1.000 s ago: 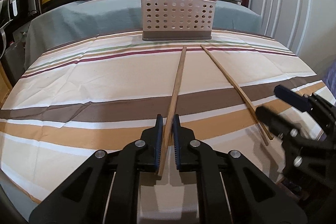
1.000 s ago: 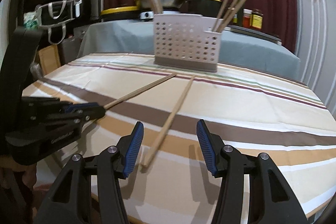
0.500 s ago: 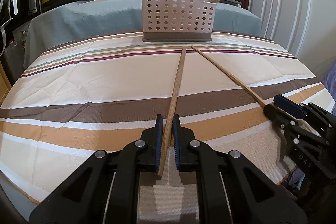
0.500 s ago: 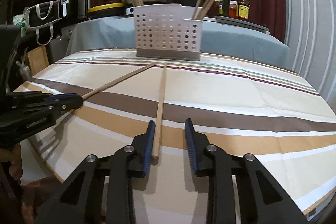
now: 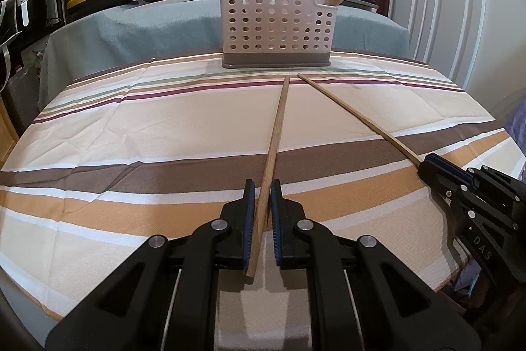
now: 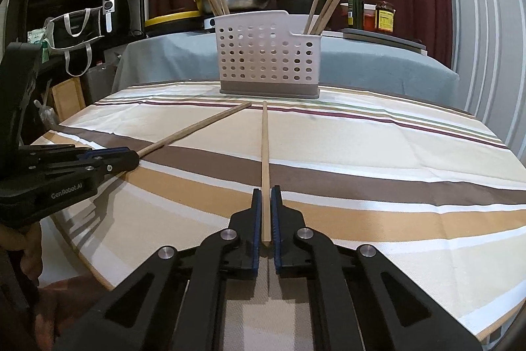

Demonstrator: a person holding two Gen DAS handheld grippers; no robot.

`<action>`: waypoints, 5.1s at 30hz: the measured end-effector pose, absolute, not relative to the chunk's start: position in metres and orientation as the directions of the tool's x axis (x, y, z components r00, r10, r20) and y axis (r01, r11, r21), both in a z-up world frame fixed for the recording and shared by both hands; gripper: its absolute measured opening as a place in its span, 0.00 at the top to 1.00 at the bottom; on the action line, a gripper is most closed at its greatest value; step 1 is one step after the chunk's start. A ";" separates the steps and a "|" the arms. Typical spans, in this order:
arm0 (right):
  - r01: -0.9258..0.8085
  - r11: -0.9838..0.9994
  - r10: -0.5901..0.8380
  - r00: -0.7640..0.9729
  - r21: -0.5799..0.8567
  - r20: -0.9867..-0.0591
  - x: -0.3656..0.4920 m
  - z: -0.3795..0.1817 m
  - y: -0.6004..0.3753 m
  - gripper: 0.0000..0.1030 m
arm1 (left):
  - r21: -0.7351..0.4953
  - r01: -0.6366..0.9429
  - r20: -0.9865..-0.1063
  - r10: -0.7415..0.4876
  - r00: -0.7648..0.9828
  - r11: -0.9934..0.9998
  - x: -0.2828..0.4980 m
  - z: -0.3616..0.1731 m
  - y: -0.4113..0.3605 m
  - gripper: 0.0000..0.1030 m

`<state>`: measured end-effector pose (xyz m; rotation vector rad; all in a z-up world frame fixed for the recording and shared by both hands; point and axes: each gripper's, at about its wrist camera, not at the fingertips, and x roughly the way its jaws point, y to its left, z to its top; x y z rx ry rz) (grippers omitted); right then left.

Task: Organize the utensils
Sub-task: 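Close the left tool on a wooden chopstick while the right tool closes on another, then lift both held chopsticks upright and carry them over the white holder, then lower the chopsticks into the holder and open both tools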

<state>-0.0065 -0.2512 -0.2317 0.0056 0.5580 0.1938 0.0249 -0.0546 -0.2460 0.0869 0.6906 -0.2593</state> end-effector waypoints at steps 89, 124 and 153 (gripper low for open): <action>-0.083 0.997 0.079 0.974 -0.011 -0.214 0.070 -0.050 -0.277 0.94 | -0.024 0.186 -0.284 -0.185 0.941 0.982 0.090 -0.062 -0.037 0.94; -0.171 0.985 0.171 0.985 0.035 0.004 0.172 0.015 -0.272 0.94 | -0.042 0.224 -0.129 -0.227 0.965 0.974 0.199 0.011 -0.078 0.94; -0.157 0.987 0.161 0.978 0.034 -0.133 0.202 -0.035 -0.268 0.94 | -0.031 0.217 -0.227 -0.218 0.949 0.976 0.231 -0.039 -0.078 0.94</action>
